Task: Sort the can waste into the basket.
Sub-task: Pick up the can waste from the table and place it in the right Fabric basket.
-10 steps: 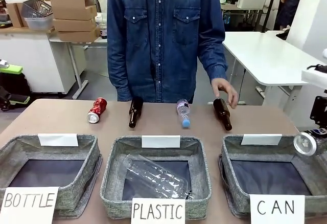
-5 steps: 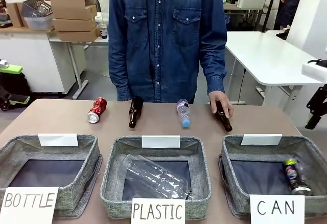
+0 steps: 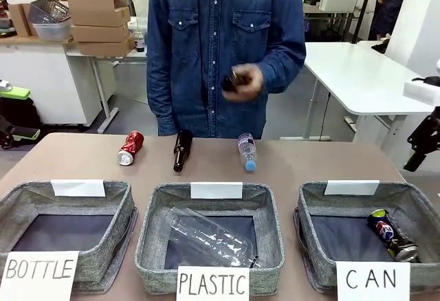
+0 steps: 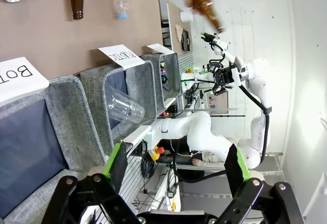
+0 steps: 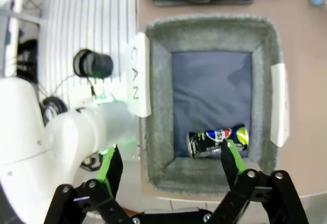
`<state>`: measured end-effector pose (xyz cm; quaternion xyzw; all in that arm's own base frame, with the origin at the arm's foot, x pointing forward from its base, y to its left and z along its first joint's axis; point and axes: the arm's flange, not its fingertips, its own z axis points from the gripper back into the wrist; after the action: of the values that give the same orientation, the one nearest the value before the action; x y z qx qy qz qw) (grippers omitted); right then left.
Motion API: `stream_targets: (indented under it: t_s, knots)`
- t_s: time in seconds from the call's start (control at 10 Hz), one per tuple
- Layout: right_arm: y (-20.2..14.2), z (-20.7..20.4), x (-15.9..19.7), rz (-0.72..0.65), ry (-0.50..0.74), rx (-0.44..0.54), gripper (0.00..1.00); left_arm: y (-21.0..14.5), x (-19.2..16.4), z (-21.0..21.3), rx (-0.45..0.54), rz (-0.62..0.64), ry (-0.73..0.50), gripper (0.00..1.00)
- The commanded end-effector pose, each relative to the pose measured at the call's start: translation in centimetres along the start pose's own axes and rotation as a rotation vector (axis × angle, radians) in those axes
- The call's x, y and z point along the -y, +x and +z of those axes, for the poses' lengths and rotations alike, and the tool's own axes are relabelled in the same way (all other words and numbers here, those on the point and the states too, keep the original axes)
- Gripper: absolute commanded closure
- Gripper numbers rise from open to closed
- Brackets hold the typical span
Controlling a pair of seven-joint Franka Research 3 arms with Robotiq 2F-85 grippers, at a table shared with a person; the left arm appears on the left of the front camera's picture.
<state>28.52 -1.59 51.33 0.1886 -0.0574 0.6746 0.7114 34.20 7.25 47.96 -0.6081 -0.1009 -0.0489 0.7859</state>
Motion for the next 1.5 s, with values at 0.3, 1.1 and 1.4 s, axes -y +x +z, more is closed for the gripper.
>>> stream_targets:
  t_s: [0.3,1.1,1.4]
  knots:
    - [-0.3,6.7,1.5,-0.594,0.577,1.023,0.0,-0.1,0.1,0.0,-0.008,-0.022,-0.004,0.0]
    - [-1.3,6.0,4.6,-0.423,0.681,0.888,0.0,-0.1,0.1,0.0,-0.008,-0.022,-0.004,0.0]
    - [-1.3,6.0,4.6,-0.423,0.681,0.888,0.0,-0.1,0.1,0.0,-0.008,-0.022,-0.004,0.0]
